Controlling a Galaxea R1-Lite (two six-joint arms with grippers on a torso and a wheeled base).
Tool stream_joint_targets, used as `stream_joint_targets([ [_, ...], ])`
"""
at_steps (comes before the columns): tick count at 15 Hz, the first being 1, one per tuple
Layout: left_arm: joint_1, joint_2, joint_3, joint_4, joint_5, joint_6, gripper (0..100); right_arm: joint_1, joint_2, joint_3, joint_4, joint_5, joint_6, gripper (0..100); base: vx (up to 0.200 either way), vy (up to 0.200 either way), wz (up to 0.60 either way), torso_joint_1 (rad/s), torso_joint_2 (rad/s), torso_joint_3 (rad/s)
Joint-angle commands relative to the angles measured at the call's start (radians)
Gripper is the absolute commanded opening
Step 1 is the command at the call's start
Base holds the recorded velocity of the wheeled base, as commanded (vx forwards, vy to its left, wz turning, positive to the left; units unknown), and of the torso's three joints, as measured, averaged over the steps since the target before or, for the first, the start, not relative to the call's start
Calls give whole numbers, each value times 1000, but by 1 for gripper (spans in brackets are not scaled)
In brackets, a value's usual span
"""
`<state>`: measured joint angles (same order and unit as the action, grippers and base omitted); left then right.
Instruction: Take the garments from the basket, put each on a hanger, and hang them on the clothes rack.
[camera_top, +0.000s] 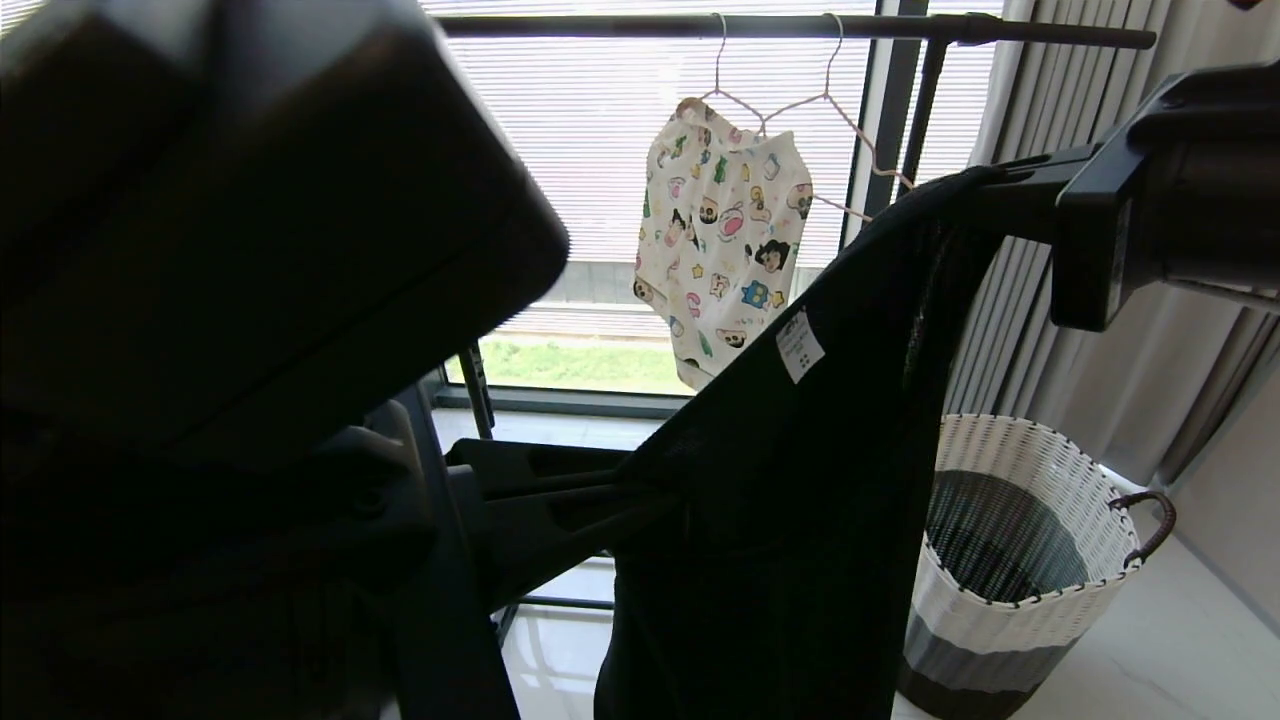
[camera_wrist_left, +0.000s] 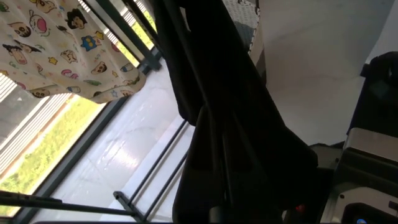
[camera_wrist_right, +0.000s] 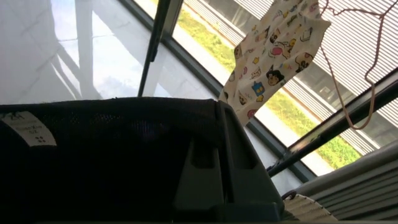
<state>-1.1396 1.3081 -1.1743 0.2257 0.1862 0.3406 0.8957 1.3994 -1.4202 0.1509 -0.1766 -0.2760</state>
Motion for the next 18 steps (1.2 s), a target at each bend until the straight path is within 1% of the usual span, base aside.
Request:
stream_joint_targets([
  [1,4,-1,-4,0,3,1,0,0,3,0,1,0,0,0,0,0,0,0,0,0],
  [2,31,-1,-8,0,1,3,0,2,-3,3,1,0,-2,0,0,0,0,0,0,0],
  [3,90,3,-25,0,-1,11,0,2,-20,7,9,0,-2,0,0,0,0,0,0,0],
  [4,129,8,-44,0,-5,18,0,0,-34,10,18,0,0,0,0,0,0,0,0,0],
  [5,215,36,-93,-3,-11,44,0,2,-69,14,62,-1,0,0,0,0,0,0,0,0],
  [7,311,99,-182,-8,-21,58,0,0,-99,14,130,2,0,0,0,0,0,0,0,0],
  [8,320,111,-196,-11,-21,58,0,2,-99,14,131,2,0,0,0,0,0,0,0,0],
  [9,330,145,-225,-34,-21,58,0,22,-95,12,131,2,0,0,0,0,0,0,0,0],
  [10,330,154,-226,-49,-21,60,0,29,-91,14,133,0,0,0,0,0,0,0,0,0],
  [13,330,158,-226,-54,-21,61,0,35,-83,14,133,0,0,0,0,0,0,0,0,0],
  [14,330,157,-225,-54,-21,61,0,35,-82,14,134,-1,0,100,0,0,0,0,0,0],
  [18,333,161,-225,-54,-14,63,0,48,-91,20,157,0,0,100,0,0,0,0,0,0],
])
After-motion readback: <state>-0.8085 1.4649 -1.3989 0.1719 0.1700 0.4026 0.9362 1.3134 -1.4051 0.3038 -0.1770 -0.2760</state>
